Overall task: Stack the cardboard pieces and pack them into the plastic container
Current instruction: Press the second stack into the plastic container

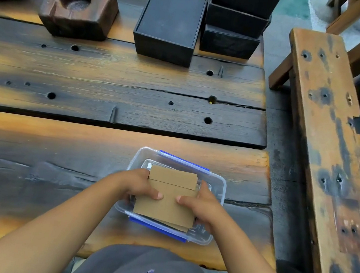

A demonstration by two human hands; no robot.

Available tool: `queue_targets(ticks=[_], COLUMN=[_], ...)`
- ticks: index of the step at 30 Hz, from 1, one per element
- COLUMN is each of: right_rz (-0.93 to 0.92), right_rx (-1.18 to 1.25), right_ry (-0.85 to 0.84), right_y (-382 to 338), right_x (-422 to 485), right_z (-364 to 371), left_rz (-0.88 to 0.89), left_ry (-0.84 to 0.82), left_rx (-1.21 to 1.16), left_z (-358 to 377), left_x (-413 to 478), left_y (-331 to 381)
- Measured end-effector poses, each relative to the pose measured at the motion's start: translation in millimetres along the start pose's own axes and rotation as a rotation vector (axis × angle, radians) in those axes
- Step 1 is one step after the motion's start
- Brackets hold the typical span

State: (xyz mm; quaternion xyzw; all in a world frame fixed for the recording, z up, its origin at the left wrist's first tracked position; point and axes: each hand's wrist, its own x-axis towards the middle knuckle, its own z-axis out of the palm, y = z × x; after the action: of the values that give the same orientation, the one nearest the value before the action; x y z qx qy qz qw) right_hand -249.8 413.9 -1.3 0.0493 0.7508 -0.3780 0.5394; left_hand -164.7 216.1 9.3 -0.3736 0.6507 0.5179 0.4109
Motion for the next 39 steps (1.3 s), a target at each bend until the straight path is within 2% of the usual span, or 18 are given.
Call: queue_targets(ticks=[3,11,15,17,21,27,31,34,36,39], right_rz=[0.006,-0.054,-0.032,0.024,-0.005,-0.031,0.05,0.115,0.111,0.047], right_rx=[0.037,0.018,-0.005,-0.009,-0.224,-0.273,-0.389,-0.555,-0.516,-0.25], right_ry=[0.06,-0.089,-0.134,-0.102,-0.074,-0.073,-0.139,-0.079,-0.069,-0.078], right_y=[12.8,2.6,-11.6,-22.3,-31.9,-30.7,-27.2,-23.7,-15.8,0.4], right_x=[0.9,7.5,16.1,18.5,25.1,22.0,6.6,-5.8,-11.1,-16.2], right_z=[2.5,-14.2,-23.2,-25.9,-27.3,-30.0,-20.4,-5.8,0.2,4.1], left_rz=[0.009,0.043,0.048,0.034,-0.012,0.004,0.021,0.025,0.028,0.048], left_ry=[0.013,0.048,0.07,0.071,0.092,0.085,0.061,0.023,0.008,0.014], left_rx=[-0.053,-0.146,-0.112,-0.026,0.073,0.019,-0.005,-0.045,-0.034,-0.039], left_z=[2.8,7.1,4.8,2.6,-0.6,0.6,0.0,-0.9,0.2,3.1], left_x=[2.2,5.3,5.4,5.0,7.2,7.9,7.0,5.0,2.5,2.5], left_y=[-2.9,-6.4,-4.6,-2.1,1.3,0.7,0.7,-0.6,-1.8,-4.7])
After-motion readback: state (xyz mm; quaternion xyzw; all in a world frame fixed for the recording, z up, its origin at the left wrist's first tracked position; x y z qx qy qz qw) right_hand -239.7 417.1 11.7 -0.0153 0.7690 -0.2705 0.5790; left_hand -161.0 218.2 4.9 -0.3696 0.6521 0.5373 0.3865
